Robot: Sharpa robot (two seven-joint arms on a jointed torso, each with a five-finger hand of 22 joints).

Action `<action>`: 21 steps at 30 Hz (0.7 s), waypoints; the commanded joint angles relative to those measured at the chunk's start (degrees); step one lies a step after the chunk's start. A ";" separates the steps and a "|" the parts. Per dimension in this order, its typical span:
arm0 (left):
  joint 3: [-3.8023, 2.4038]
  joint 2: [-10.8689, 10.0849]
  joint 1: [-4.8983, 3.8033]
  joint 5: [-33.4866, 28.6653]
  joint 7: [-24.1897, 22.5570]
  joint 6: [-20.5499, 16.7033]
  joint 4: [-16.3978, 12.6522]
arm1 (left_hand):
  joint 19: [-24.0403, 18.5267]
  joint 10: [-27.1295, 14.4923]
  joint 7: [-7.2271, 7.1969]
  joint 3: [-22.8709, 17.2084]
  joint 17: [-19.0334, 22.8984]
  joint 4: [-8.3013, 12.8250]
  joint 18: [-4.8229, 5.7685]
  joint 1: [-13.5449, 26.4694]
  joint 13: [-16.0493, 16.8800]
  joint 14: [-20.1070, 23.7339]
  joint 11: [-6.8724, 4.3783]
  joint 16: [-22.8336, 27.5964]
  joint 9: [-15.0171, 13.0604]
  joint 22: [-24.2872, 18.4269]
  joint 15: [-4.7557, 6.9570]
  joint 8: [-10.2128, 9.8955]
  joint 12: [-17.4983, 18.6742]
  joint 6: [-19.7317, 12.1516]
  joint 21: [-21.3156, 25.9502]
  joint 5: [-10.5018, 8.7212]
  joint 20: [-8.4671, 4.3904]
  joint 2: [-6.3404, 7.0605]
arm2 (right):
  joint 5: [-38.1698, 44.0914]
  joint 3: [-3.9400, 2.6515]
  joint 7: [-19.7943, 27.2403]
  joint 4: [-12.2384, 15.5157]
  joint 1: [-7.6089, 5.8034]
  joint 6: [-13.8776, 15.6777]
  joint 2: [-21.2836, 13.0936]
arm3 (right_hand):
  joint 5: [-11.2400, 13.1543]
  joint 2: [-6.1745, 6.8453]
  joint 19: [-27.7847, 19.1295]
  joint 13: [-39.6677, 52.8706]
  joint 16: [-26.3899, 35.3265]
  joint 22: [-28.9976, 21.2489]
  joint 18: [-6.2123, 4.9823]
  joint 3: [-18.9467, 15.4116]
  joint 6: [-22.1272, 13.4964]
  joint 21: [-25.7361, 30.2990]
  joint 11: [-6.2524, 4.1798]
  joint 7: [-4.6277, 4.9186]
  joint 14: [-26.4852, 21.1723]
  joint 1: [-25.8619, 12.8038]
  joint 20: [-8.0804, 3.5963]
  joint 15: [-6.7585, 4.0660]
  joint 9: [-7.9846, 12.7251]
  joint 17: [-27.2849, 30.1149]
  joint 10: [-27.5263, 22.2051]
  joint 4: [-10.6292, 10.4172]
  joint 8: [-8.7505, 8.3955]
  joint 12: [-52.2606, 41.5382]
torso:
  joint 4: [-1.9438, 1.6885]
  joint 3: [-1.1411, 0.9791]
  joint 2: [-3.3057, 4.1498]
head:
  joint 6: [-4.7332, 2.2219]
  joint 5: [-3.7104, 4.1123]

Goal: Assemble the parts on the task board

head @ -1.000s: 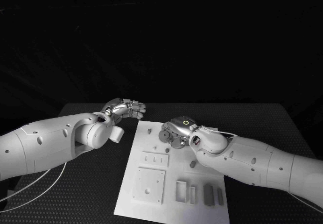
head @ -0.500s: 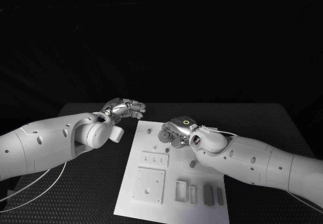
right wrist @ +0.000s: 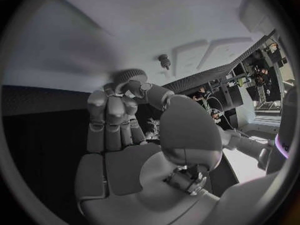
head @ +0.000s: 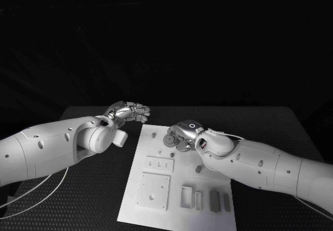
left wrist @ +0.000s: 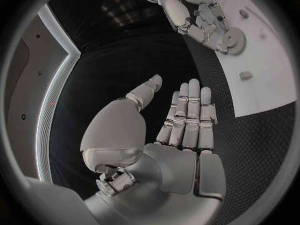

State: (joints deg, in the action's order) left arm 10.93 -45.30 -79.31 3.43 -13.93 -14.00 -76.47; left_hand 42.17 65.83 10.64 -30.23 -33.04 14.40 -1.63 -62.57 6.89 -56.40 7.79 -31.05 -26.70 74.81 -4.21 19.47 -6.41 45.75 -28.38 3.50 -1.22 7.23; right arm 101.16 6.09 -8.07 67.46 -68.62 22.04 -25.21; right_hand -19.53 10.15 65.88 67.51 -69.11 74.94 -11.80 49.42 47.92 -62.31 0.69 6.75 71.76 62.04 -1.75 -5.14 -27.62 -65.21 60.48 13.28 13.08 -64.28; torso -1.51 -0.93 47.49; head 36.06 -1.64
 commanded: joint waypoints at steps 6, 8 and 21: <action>-0.06 -0.03 -0.08 0.19 -0.21 0.26 -0.06 | -0.35 -0.55 0.17 -0.29 -0.07 0.19 -0.59 0.37 0.06 0.12 0.19 0.23 -0.11 0.08 -0.29 -0.28 0.35 -0.38 -0.16 -0.04 0.01 -0.15 | -1.38 0.17 -0.44 0.07 0.22 -2.18 -0.23 | 0.77 -0.50 -0.27 -0.11 0.15 0.28 -3.20 1.14 -0.08 0.18 -0.20 0.04 -0.02 -1.14 0.17 -0.38 0.22 -0.09 -0.48 -0.24 0.31 -0.37 | -0.01 -0.02 0.00 | 0.02 0.13; -0.06 -0.06 -0.08 0.21 -0.18 0.23 -0.08 | -0.35 -0.57 0.17 -0.29 -0.07 0.20 -0.58 0.37 0.05 0.12 0.20 0.24 -0.11 0.08 -0.30 -0.29 0.36 -0.38 -0.16 -0.04 0.01 -0.14 | -1.42 0.17 -0.38 -0.03 0.22 -2.18 -0.31 | 0.76 -0.59 -0.23 -0.12 0.12 0.29 -3.20 1.27 -0.01 0.15 -0.21 0.04 0.03 -1.07 0.14 -0.39 0.22 -0.10 -0.44 -0.11 0.38 -0.41 | -0.04 -0.01 -0.01 | 0.07 0.14; -0.06 -0.13 -0.08 0.31 -0.15 0.09 -0.15 | -0.39 -0.73 0.17 -0.51 -0.11 0.42 -0.60 -0.03 0.03 0.15 0.28 0.30 -0.17 0.09 -0.30 -0.33 0.50 -0.40 -0.15 -0.02 0.02 -0.23 | -1.45 0.17 -0.38 0.27 0.22 -1.77 -0.79 | -0.36 -0.96 -0.18 -0.16 0.07 0.38 -3.20 1.68 0.66 0.05 0.02 0.30 0.10 -1.13 0.05 -0.20 0.22 -0.14 -0.42 0.78 0.89 -0.60 | -0.02 -0.02 -0.02 | 0.09 -0.03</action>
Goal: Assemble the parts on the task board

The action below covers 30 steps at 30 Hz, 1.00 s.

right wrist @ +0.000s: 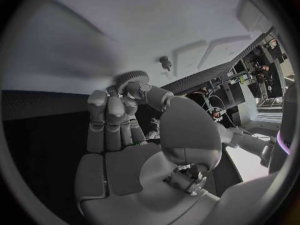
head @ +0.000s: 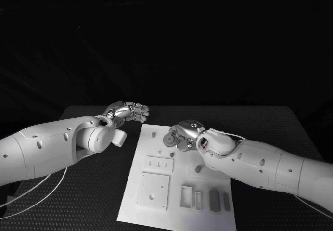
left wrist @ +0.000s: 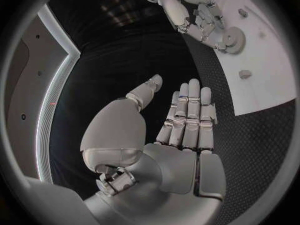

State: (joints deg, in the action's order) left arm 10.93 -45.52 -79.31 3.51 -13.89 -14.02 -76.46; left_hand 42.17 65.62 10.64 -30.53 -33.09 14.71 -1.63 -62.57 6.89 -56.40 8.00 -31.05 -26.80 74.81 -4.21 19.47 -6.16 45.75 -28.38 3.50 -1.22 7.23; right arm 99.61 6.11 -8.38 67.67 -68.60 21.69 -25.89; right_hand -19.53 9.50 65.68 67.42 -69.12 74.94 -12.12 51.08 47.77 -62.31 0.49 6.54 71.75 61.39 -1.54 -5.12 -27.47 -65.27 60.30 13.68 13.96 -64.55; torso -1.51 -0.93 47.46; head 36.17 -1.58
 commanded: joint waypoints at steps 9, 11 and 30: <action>-0.06 -0.08 -0.07 0.24 -0.25 0.09 -0.16 | -0.40 -0.53 0.18 -0.28 -0.09 0.21 -0.59 -0.19 0.03 0.15 0.09 0.32 -0.11 0.10 -0.31 -0.35 0.29 -0.40 -0.16 -0.02 0.03 -0.29 | 0.11 0.14 0.15 1.46 0.21 -0.44 -1.29 | -0.80 -0.39 0.04 -0.09 0.06 0.41 -2.88 0.18 1.19 0.03 0.34 0.64 0.15 -0.54 -0.16 -0.10 0.08 -0.09 -0.20 0.71 0.25 -0.41 | 0.04 -0.05 0.03 | -0.07 -0.18; -0.06 -0.03 -0.07 0.25 -0.26 0.09 -0.10 | -0.40 -0.53 0.18 -0.28 -0.09 0.21 -0.59 -0.19 0.04 0.14 0.09 0.32 -0.12 0.10 -0.31 -0.35 0.29 -0.40 -0.16 -0.02 0.03 -0.29 | 0.11 0.14 0.12 1.75 0.21 -0.60 -1.51 | -0.91 -0.39 0.06 -0.11 0.06 0.41 -2.88 0.22 1.29 0.01 0.37 0.68 0.17 -0.54 -0.16 -0.08 0.08 -0.09 -0.17 0.80 0.32 -0.43 | 0.06 -0.08 0.05 | -0.09 -0.17; -0.05 -0.20 -0.07 0.25 -0.31 0.06 -0.09 | -0.40 -0.54 0.20 -0.23 -0.12 0.16 -0.56 -0.07 0.04 0.13 0.12 0.34 -0.15 0.11 -0.33 -0.37 0.33 -0.40 -0.17 -0.04 0.07 -0.26 | -0.49 0.15 -0.03 4.32 0.33 0.45 -4.79 | -1.25 -0.43 0.20 -0.18 0.03 0.41 -2.88 0.32 1.67 -0.04 0.53 0.87 0.30 -0.65 -0.18 0.05 0.11 -0.09 -0.05 1.03 0.54 -0.53 | 0.07 -0.05 -0.01 | -0.12 0.01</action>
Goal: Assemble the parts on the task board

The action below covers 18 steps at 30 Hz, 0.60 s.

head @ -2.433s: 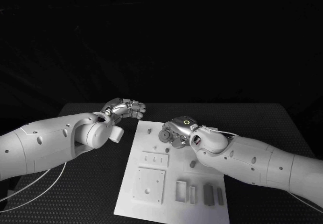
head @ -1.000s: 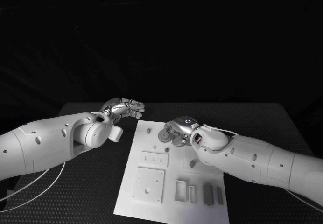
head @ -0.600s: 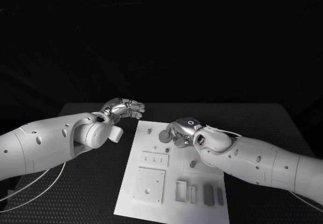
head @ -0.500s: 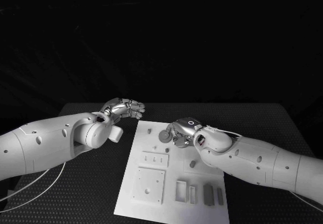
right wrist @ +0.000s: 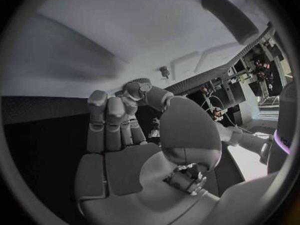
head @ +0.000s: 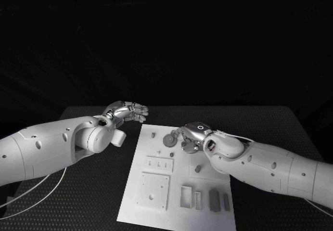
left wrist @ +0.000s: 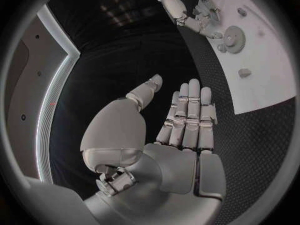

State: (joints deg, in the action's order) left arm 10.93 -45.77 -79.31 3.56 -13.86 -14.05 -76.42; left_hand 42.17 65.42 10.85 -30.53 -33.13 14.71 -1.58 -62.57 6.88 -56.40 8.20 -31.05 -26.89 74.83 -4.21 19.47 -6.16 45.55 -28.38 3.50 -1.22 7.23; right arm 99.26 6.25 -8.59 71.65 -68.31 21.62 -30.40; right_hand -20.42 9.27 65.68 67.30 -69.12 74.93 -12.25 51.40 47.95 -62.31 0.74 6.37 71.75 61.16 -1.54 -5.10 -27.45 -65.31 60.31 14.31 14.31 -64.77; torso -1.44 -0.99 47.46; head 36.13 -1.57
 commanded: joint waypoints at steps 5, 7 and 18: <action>-0.05 0.01 -0.07 0.19 -0.37 0.06 -0.09 | -0.40 -0.34 0.00 -0.22 -0.09 0.15 -0.60 -0.03 0.05 0.13 -0.08 0.35 -0.08 0.08 -0.34 -0.38 0.34 -0.19 -0.17 -0.04 0.07 -0.25 | -2.21 -0.03 1.38 1.23 0.03 5.32 -1.30 | -0.44 -0.12 0.30 -0.08 0.01 0.41 -2.75 0.05 1.51 -0.08 0.35 1.11 0.38 -0.44 -0.21 0.08 0.14 -0.05 0.02 0.43 0.21 -0.35 | 0.01 -0.03 0.00 | -0.26 0.05; -0.05 0.00 -0.07 0.19 -0.37 0.05 -0.04 | -0.40 -0.34 0.00 -0.21 -0.09 0.14 -0.60 -0.01 0.05 0.13 -0.08 0.35 -0.08 0.08 -0.34 -0.38 0.34 -0.19 -0.17 -0.04 0.07 -0.25 | -3.33 -0.14 1.93 1.83 0.03 7.01 -1.96 | -0.45 -0.01 0.40 -0.11 -0.01 0.40 -2.75 0.08 1.57 -0.10 0.38 1.15 0.44 -0.42 -0.24 0.10 0.15 -0.05 0.07 0.45 0.24 -0.37 | 0.01 -0.02 -0.01 | -0.35 0.12; -0.05 -0.06 -0.07 0.19 -0.52 0.36 0.46 | -0.42 0.46 -0.01 -0.07 -0.16 0.03 -0.59 0.28 0.27 0.07 -0.40 0.36 -0.17 0.07 -0.33 -0.39 -0.05 -0.14 -0.16 -0.07 0.07 -0.21 | -14.57 -3.15 7.12 5.09 -0.28 7.05 -7.34 | 4.85 2.89 1.13 -0.45 0.07 0.12 -2.75 -1.45 2.23 -0.06 1.07 1.89 0.77 -0.57 -0.55 0.70 0.44 -0.02 0.38 -0.02 0.56 -0.53 | 0.14 -0.06 -0.13 | -1.12 0.72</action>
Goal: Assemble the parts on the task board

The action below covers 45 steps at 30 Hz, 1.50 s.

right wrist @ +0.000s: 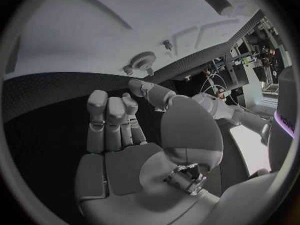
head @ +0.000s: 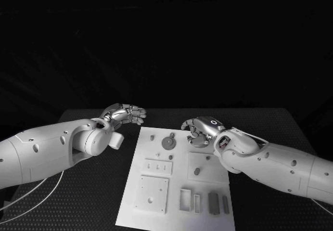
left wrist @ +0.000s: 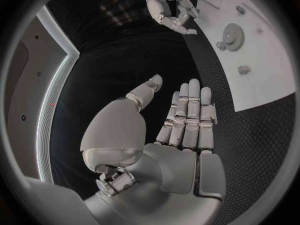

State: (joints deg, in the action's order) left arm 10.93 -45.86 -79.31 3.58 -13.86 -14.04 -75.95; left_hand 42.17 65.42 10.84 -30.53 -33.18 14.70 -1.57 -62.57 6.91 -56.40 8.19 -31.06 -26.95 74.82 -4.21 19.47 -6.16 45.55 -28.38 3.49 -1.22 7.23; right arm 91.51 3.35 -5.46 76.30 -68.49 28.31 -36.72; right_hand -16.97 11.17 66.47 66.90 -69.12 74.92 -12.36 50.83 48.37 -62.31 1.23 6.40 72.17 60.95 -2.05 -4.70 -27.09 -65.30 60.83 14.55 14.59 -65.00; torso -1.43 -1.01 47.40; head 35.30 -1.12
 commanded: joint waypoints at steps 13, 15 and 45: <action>-0.04 -0.06 -0.04 0.17 -0.85 0.34 0.68 | -0.48 0.33 -0.10 -0.05 -0.24 0.08 -0.61 0.46 0.27 0.08 -0.37 0.50 -0.34 0.04 -0.31 -0.45 0.21 0.01 -0.12 0.12 0.04 -0.30 | -20.42 -1.63 10.85 -4.15 -0.79 -7.29 -7.78 | 8.51 2.00 -1.05 0.01 0.27 0.15 -2.64 -10.87 1.24 0.67 1.28 2.59 -1.03 -1.43 -0.43 0.96 0.55 -0.49 -1.87 -0.52 0.09 -0.67 | 1.55 -0.76 -0.69 | -1.41 0.81; -0.02 0.06 -0.04 0.14 -0.95 0.39 0.77 | -0.57 0.30 -0.11 -0.14 -0.24 0.10 -0.58 0.42 0.27 0.12 -0.35 0.54 -0.38 0.03 -0.33 -0.45 0.25 0.04 -0.08 0.46 0.07 -0.33 | -21.18 -1.62 11.40 -5.22 -0.78 -7.94 -8.13 | 7.10 1.79 -1.28 0.00 0.22 0.24 -2.64 -12.29 1.11 0.71 1.35 2.65 -1.22 -1.36 -0.45 1.01 0.64 -0.60 -2.09 -0.32 0.05 -0.80 | 1.75 -0.96 -0.75 | -1.45 0.88; 0.01 0.11 0.09 0.10 -1.09 0.69 1.52 | -0.69 0.15 -0.04 0.18 -0.32 -0.02 -0.51 0.98 0.26 0.10 -0.25 0.61 -0.45 0.04 -0.36 -0.59 0.43 -0.07 -0.05 -0.11 0.10 0.07 | -23.42 -1.60 14.04 -11.29 3.23 -10.81 -6.84 | 4.94 0.34 -3.42 -0.22 0.18 0.70 -2.64 -23.31 -0.54 1.35 1.42 2.71 -3.10 -2.26 -0.34 1.17 1.06 -1.14 -4.21 1.99 -0.32 -1.35 | 2.47 -1.89 -0.85 | 0.04 0.85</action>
State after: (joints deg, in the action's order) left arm 10.98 -45.82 -79.20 3.58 -14.16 -13.97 -74.35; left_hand 41.97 65.83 10.85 -30.53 -33.43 14.70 -1.57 -62.04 7.24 -56.40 7.79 -30.83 -27.31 74.81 -4.21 19.25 -5.93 45.55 -28.38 3.77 -1.01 7.32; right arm 68.37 1.77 7.39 65.08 -65.31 18.45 -43.66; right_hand -12.13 11.85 63.49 66.76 -69.12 74.92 -11.61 27.83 46.54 -61.22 1.75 8.21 69.29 58.75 -2.32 -3.47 -25.96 -66.38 58.23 16.52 14.13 -66.06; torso 1.09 -2.94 46.54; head 35.20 -0.26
